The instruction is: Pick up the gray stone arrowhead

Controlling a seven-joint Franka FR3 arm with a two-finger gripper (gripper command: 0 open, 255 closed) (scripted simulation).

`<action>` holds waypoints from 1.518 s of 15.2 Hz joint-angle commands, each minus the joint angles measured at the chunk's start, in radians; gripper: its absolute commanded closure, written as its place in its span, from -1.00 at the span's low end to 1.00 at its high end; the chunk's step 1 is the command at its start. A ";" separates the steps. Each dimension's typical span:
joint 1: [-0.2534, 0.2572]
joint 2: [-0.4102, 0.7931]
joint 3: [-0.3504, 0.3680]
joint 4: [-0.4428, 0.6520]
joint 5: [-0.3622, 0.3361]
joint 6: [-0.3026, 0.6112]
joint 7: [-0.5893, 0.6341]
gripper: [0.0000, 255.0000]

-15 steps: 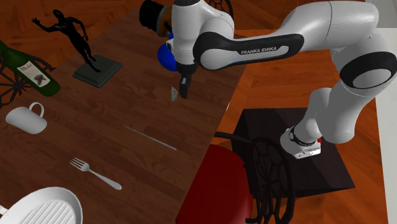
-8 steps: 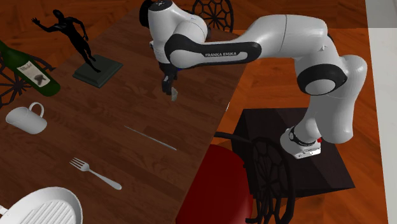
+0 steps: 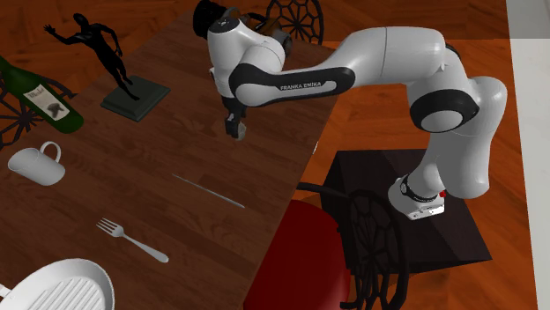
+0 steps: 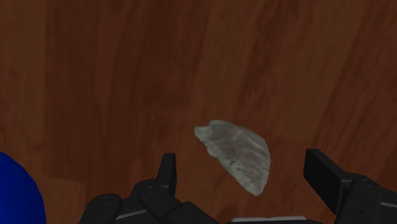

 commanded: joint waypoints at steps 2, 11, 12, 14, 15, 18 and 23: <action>0.000 0.002 0.000 -0.002 0.000 0.004 0.000 1.00; 0.000 0.002 0.000 0.011 0.000 -0.008 0.001 1.00; -0.001 0.003 0.000 0.025 0.000 -0.022 0.001 1.00; -0.002 0.005 0.000 0.056 0.000 -0.050 0.002 1.00; -0.002 0.006 0.000 0.071 0.000 -0.064 0.003 1.00; -0.005 0.013 -0.001 0.122 0.000 -0.108 0.004 1.00; -0.009 0.033 -0.001 0.220 0.002 -0.187 0.007 1.00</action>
